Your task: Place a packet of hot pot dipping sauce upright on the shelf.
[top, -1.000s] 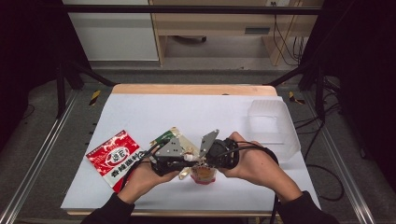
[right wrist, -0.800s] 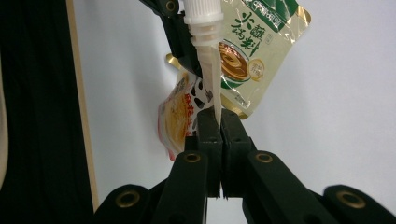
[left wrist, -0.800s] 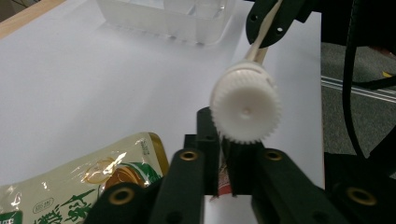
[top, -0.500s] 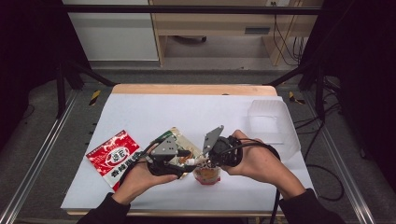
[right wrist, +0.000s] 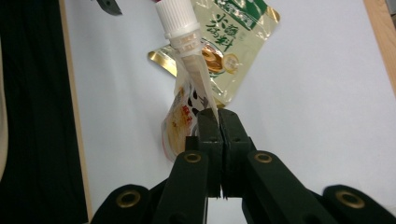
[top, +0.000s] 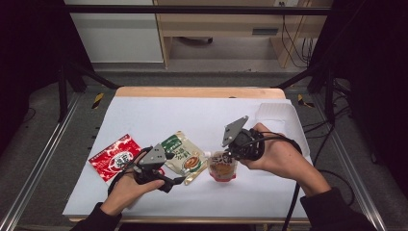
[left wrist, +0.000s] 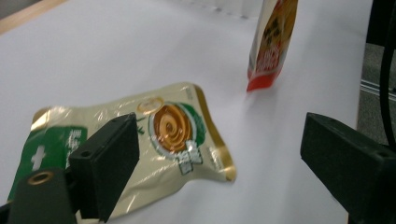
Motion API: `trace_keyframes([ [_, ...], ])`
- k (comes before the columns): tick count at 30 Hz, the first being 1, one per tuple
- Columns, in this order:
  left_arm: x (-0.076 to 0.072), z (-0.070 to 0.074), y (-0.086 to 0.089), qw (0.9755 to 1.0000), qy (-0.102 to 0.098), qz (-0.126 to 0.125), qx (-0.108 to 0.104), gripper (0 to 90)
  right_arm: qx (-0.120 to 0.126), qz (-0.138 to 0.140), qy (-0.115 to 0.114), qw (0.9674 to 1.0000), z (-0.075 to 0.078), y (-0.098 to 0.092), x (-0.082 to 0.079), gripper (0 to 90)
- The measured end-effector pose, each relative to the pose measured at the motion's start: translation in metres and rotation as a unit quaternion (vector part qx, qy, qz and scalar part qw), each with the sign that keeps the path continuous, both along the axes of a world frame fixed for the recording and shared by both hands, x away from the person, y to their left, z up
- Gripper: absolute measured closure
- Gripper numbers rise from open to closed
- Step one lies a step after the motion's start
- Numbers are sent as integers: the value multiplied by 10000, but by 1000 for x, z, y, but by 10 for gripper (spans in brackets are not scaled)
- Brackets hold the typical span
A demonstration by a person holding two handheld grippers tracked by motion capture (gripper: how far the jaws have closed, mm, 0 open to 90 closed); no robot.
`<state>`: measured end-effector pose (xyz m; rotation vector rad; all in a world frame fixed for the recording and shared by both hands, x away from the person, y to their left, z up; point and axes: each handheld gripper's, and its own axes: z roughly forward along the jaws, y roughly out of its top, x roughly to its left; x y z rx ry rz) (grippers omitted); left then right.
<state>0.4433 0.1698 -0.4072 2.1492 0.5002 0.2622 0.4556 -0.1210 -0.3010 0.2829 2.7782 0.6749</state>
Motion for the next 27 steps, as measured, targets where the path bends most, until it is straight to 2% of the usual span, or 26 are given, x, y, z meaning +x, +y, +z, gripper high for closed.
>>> trace_keyframes([
  [7,0,-7,30,9986,-12,494,-181,91,65,-64,-182,9998,15,-12,10,895],
  [8,1,-7,38,9976,-1,643,-252,91,69,-79,-204,9997,18,-14,10,895],
  [9,1,-7,38,9976,-1,643,-252,90,69,-79,-204,9997,18,-14,10,895],
  [12,4,-8,50,9958,17,850,-324,91,106,-114,-288,9995,27,-18,15,894],
  [15,2,-9,59,9951,11,922,-348,91,78,-139,-334,9993,33,-22,19,895],
  [18,0,-12,67,9948,-1,984,-276,91,158,-170,-380,9990,39,-26,21,895],
  [22,-4,-16,73,9941,-46,1060,-212,91,86,-172,-433,9989,45,-30,23,895],
  [25,-9,-17,77,9939,-132,1082,-162,86,106,-177,-464,9987,49,-35,24,895],
  [27,-11,-18,79,9928,-204,1160,-218,87,139,-175,-488,9986,51,-40,24,895],
])
